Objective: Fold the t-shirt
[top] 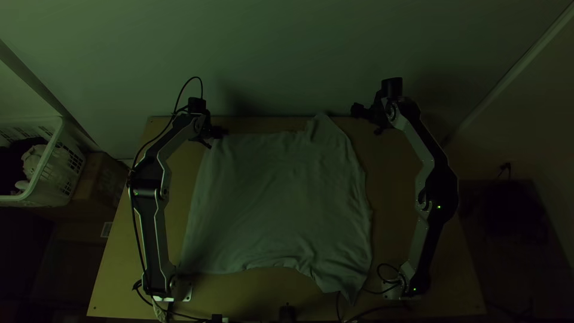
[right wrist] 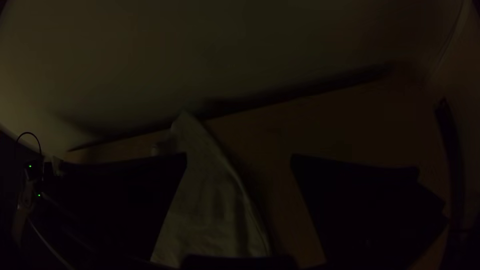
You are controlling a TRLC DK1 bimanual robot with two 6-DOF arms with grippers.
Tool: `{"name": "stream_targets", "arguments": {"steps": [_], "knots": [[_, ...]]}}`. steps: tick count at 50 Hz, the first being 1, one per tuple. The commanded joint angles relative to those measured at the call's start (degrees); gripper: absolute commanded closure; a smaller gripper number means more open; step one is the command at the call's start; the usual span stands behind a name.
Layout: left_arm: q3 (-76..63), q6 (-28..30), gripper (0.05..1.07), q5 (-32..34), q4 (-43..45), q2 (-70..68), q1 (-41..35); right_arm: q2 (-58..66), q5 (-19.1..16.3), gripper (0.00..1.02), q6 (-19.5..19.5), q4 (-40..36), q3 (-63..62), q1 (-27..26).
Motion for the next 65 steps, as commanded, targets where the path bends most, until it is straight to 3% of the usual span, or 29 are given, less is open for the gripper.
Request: {"name": "stream_targets", "arguments": {"steps": [1,7,12,21,25,27,56,61,65], "knots": [[1.0,-0.4,1.05,-1.4,-0.9,1.9,0.1,3.8,0.0,0.07,0.9,-2.3,3.2,0.6],[0.5,-0.7,1.05,-1.4,-1.1,1.2,0.6,5.8,0.0,0.07,0.6,-3.5,4.7,1.3],[0.5,-1.5,1.05,-1.4,-1.2,0.1,1.5,7.6,0.0,0.16,0.6,-3.6,6.0,1.7],[0.5,-1.6,1.05,-1.4,-1.4,-1.8,2.6,10.5,0.0,0.17,1.0,-3.9,7.5,2.4],[0.5,-1.6,1.05,-1.4,-1.7,-2.0,2.8,12.0,0.0,0.34,1.1,-3.9,8.6,2.4],[0.5,-1.6,1.05,-1.4,-2.0,-2.2,2.9,12.7,0.0,0.37,1.1,-3.9,9.1,2.5],[1.3,-1.5,1.05,-1.4,-2.5,-3.0,3.7,17.8,0.3,0.38,1.1,-7.9,12.1,4.6],[1.3,-1.5,1.05,-1.4,-2.5,-3.0,3.8,18.7,0.8,0.56,1.1,-8.6,12.8,5.0],[1.3,-1.6,1.05,-1.4,-2.6,-3.2,3.9,19.5,1.4,0.57,1.1,-8.6,13.3,5.0]]}}
